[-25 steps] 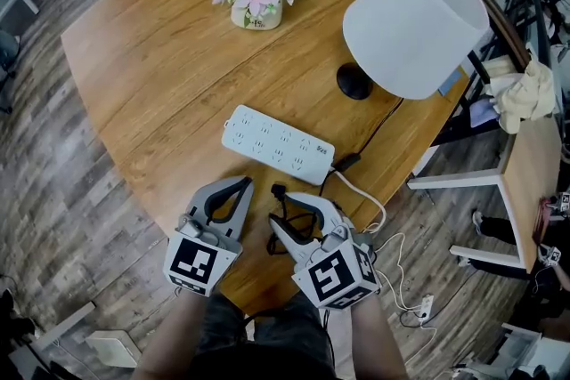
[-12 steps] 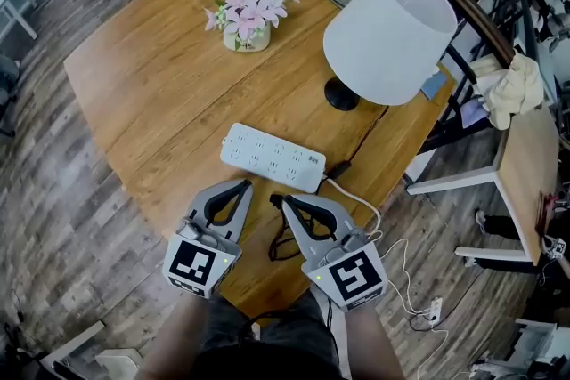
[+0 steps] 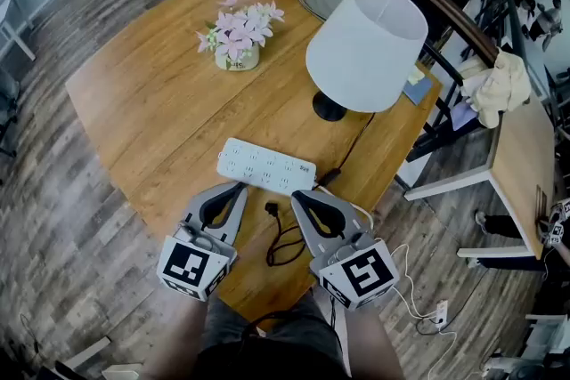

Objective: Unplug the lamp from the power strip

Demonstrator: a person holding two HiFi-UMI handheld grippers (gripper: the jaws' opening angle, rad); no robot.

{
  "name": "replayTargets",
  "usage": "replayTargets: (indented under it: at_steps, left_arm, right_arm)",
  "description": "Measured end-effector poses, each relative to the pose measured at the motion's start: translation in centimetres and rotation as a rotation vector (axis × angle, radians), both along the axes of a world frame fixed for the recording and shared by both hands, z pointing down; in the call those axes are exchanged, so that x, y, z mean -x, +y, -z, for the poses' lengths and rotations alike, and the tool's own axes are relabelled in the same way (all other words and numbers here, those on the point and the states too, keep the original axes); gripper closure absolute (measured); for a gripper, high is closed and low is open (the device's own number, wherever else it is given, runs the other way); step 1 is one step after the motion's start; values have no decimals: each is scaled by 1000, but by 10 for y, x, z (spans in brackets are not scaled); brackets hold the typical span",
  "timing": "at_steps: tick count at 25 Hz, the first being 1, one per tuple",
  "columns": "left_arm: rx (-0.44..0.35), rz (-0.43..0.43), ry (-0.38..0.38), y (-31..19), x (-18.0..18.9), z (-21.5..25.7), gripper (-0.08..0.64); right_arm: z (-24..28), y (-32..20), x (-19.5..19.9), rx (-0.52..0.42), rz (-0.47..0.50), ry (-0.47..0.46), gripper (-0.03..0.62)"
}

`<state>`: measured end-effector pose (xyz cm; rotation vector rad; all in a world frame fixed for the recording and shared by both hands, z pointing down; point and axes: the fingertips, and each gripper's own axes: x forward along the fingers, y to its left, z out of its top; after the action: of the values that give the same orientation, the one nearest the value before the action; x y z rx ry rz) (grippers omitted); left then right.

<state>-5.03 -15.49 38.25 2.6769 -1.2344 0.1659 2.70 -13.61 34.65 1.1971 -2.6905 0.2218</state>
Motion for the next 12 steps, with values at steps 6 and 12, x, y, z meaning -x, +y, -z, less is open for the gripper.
replayTargets:
  at_steps: [6, 12]
  left_arm:
    - [-22, 2, 14, -1, 2, 22, 565]
    - [-49, 11, 29, -4, 6, 44, 565]
  right_arm:
    - [16, -3, -8, -23, -23, -34, 584]
    - [30, -6, -14, -47, -37, -50, 584]
